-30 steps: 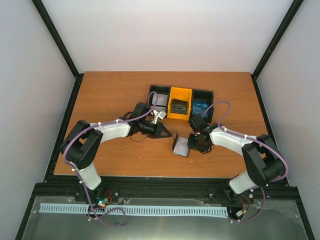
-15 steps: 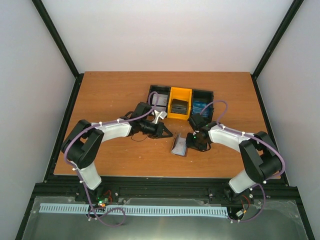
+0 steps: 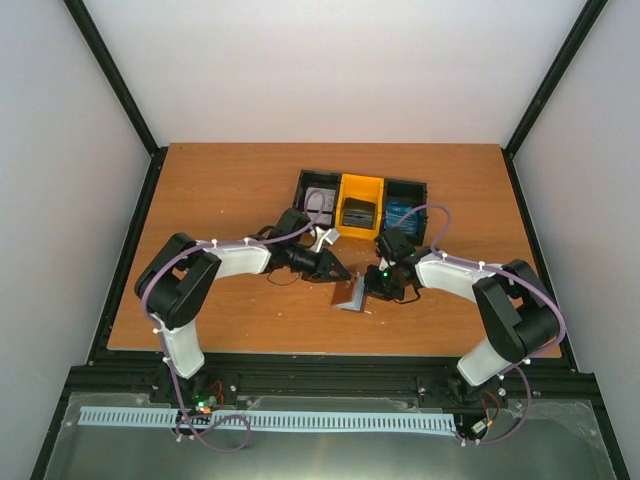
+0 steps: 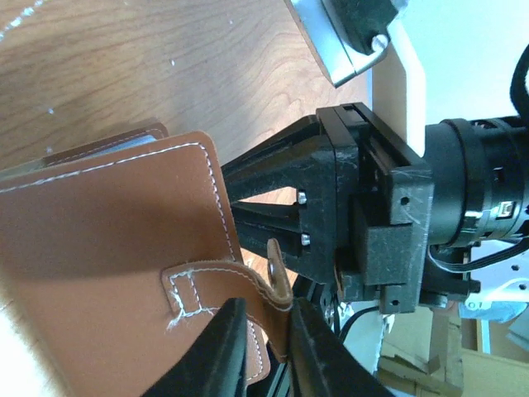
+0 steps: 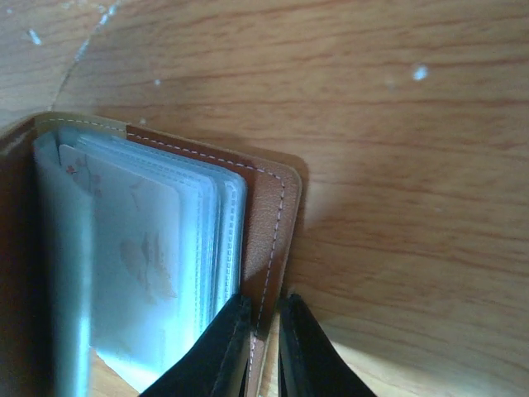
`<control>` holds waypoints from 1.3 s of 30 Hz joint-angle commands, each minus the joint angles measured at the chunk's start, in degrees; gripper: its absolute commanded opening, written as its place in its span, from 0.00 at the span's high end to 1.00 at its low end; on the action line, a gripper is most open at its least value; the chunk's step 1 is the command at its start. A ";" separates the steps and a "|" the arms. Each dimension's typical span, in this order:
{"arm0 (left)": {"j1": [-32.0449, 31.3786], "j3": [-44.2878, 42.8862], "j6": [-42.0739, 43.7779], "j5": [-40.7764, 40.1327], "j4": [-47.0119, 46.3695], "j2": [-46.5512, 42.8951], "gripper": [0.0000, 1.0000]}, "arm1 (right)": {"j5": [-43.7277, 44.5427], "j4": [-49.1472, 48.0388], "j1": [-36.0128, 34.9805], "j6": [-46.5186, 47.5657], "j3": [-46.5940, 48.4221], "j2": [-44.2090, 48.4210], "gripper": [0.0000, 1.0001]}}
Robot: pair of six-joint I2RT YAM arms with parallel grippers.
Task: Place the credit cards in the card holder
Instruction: Close the card holder at the center of the board.
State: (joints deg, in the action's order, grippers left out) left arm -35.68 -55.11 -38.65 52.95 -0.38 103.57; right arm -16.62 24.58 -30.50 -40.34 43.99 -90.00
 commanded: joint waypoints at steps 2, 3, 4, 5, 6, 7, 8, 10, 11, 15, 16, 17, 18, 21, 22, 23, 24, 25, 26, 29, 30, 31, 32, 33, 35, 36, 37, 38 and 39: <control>-1.67 -0.44 -0.24 2.56 -3.11 2.85 0.81 | -3.52 -4.51 0.07 -0.09 -2.89 -1.49 0.88; -1.94 -0.48 -0.40 2.98 -3.63 3.19 0.78 | -3.88 -5.26 0.09 -0.15 -3.32 -1.50 0.87; -2.27 -0.54 -0.52 3.36 -4.06 3.50 0.75 | -4.04 -5.77 0.09 -0.30 -3.47 -1.56 0.87; -2.55 -0.67 -0.66 3.76 -4.48 3.87 0.73 | -4.22 -6.08 0.11 -0.37 -3.67 -1.66 0.87; -2.81 -0.69 -0.86 4.23 -5.02 4.30 0.72 | -4.36 -6.57 0.09 -0.40 -3.79 -1.75 0.87; -2.96 -0.72 -1.03 4.55 -5.37 4.68 0.70 | -4.32 -7.02 0.17 -0.44 -4.00 -1.69 0.87; -3.06 -0.70 -1.25 4.68 -5.65 5.05 0.70 | -4.38 -7.68 0.18 -0.47 -4.18 -1.63 0.86; -3.08 -0.50 -1.69 5.09 -6.42 5.59 0.68 | -4.27 -8.94 0.26 -0.43 -4.54 -1.30 0.86; -3.08 -0.37 -1.81 5.18 -6.66 5.67 0.67 | -3.91 -9.40 0.38 -0.39 -4.68 -1.07 0.86; -3.10 -0.39 -1.54 4.41 -6.10 6.05 0.63 | -2.62 -10.71 0.53 0.35 -5.07 -0.27 0.84; -3.08 -0.36 -1.33 3.91 -5.70 6.30 0.63 | -2.13 -10.74 0.53 0.52 -5.16 0.20 0.83; -3.08 -0.35 -1.14 3.47 -5.31 6.68 0.63 | -1.21 -10.37 0.63 0.79 -5.14 0.77 0.83; -3.08 -0.35 -0.94 2.90 -4.97 6.97 0.63 | -0.28 -10.00 0.62 1.12 -5.14 1.49 0.82; -3.10 0.35 -0.89 1.53 -4.76 7.67 0.63 | 2.74 -8.68 0.70 2.11 -5.06 3.90 0.79; -3.09 0.52 -0.95 1.10 -4.82 7.63 0.63 | 3.13 -8.53 0.71 2.45 -5.07 4.71 0.78; -3.08 0.67 -0.96 0.70 -4.62 7.61 0.63 | 3.35 -8.41 0.71 2.76 -5.13 5.87 0.77; -3.08 0.66 -0.84 0.21 -4.32 7.61 0.64 | 3.24 -8.45 0.71 3.26 -5.25 6.72 0.75; -3.10 0.63 -0.61 -0.22 -3.94 7.54 0.64 | 3.13 -8.42 0.75 4.19 -5.23 7.47 0.74; -3.08 0.51 -0.44 -0.62 -3.73 7.46 0.64 | 3.29 -8.27 0.71 4.92 -5.27 8.14 0.73; -3.08 -0.06 -0.14 -2.52 -2.42 7.48 0.65 | 4.58 -7.75 0.72 7.91 -5.73 9.89 0.71; -3.08 -0.42 -0.01 -3.46 -1.62 7.58 0.67 | 4.91 -7.38 0.71 8.95 -5.73 10.26 0.70; -3.08 -0.91 0.13 -4.68 -0.61 7.81 0.68 | 4.78 -7.14 0.71 10.23 -5.71 10.52 0.69; -3.08 -1.14 0.15 -5.47 0.07 7.93 0.69 | 4.37 -6.93 0.73 11.25 -5.61 10.74 0.69; -3.13 -1.28 0.16 -6.28 0.61 7.96 0.70 | 4.02 -6.73 0.71 12.27 -5.43 10.92 0.68; -3.17 -1.27 0.16 -7.92 1.79 7.96 0.72 | 3.92 -6.13 0.71 13.50 -4.96 11.31 0.66; -3.14 -1.31 0.23 -8.92 2.55 7.96 0.73 | 3.90 -6.05 0.71 13.86 -4.78 11.57 0.65; -3.16 -1.36 0.29 -10.08 3.56 8.01 0.74 | 3.95 -6.11 0.72 14.03 -4.71 11.83 0.64; -3.17 -1.44 0.45 -11.16 4.63 8.12 0.75 | 4.12 -6.05 0.75 13.99 -4.49 11.82 0.63; -3.17 -1.48 0.64 -12.13 5.59 8.14 0.76 | 4.13 -5.85 0.71 13.97 -4.18 11.56 0.61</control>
State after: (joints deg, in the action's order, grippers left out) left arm -38.41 -55.51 -39.64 48.45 -1.04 110.78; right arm -13.65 17.78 -30.13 -29.26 39.05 -79.61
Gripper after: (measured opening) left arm 0.254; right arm 0.368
